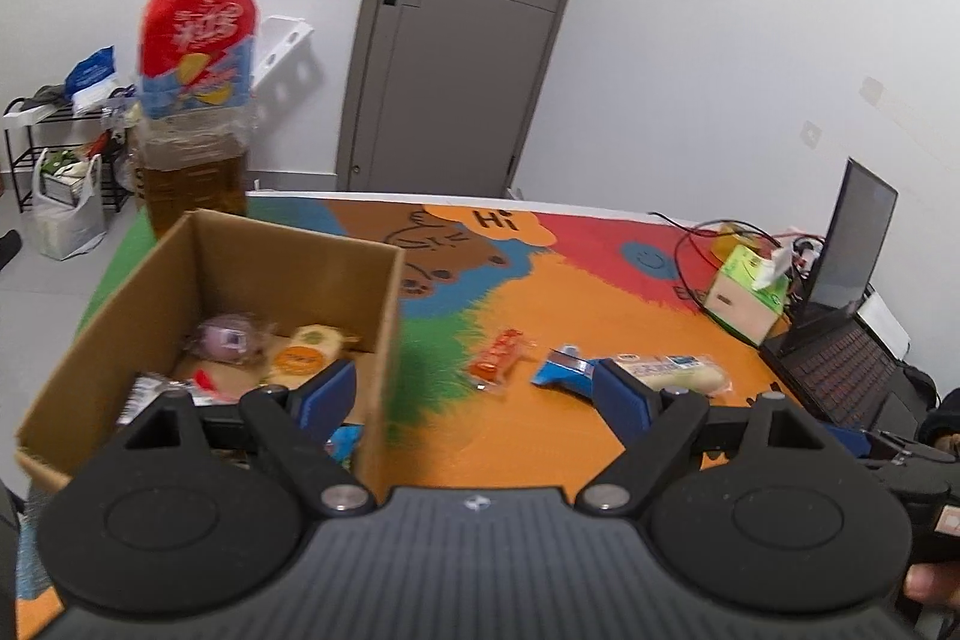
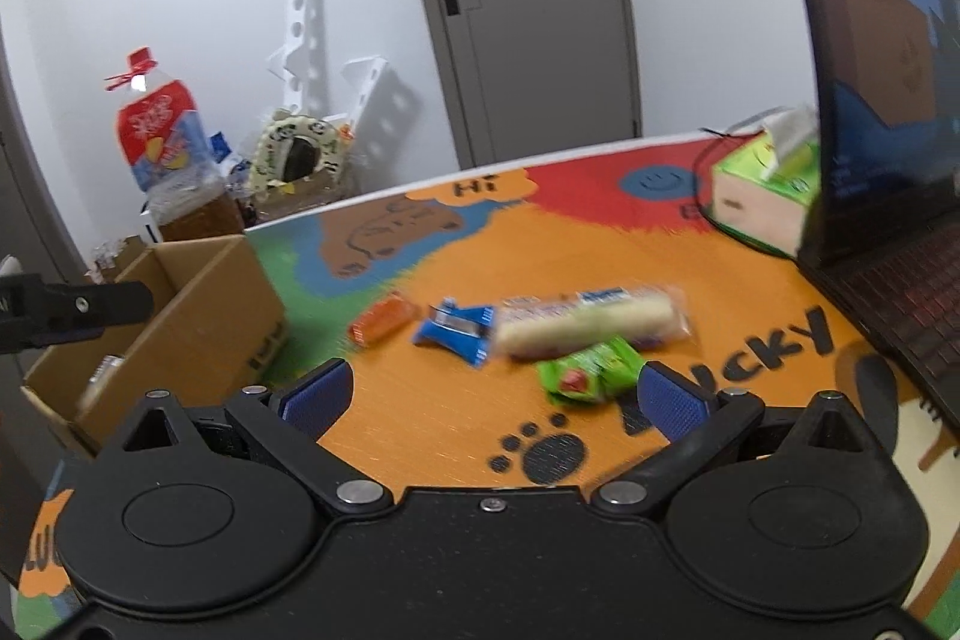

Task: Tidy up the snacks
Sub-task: 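Open both tools over the box and return to the table, then grasp the blue wrapped candy with the left tool while the right tool grasps the green packet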

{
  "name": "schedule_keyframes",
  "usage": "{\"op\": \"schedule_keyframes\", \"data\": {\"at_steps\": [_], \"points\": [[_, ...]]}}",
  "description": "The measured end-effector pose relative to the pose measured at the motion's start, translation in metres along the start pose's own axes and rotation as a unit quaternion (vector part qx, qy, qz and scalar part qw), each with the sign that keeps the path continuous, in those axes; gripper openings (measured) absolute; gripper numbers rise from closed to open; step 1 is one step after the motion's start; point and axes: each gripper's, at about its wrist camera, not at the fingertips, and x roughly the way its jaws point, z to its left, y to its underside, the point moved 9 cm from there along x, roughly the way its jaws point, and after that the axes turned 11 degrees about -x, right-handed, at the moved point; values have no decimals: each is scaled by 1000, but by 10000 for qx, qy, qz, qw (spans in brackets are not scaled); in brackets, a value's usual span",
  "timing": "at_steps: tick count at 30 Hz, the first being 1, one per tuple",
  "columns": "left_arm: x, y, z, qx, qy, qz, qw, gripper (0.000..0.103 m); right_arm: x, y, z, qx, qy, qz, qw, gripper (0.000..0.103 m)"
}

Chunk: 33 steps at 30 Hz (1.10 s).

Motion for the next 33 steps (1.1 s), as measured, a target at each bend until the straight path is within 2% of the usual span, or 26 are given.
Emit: {"op": "schedule_keyframes", "data": {"at_steps": [8,11,14,26,31,33], "points": [[38,13,-35,287,192,253,9991,73,27,17,-28,269,113,163,9994,102],[56,16,-42,289,172,351,9988,66,36,19,-35,295,110,216,9993,100],[72,15,-48,272,152,422,9986,62,44,19,-41,314,86,224,9992,95],[127,21,-65,373,52,675,9970,57,76,18,-52,394,-73,312,9987,79],[151,27,-67,429,-55,788,9960,55,88,22,-53,413,-132,404,9982,63],[160,30,-69,454,-49,835,9955,55,89,23,-54,399,-139,378,9984,61]]}}
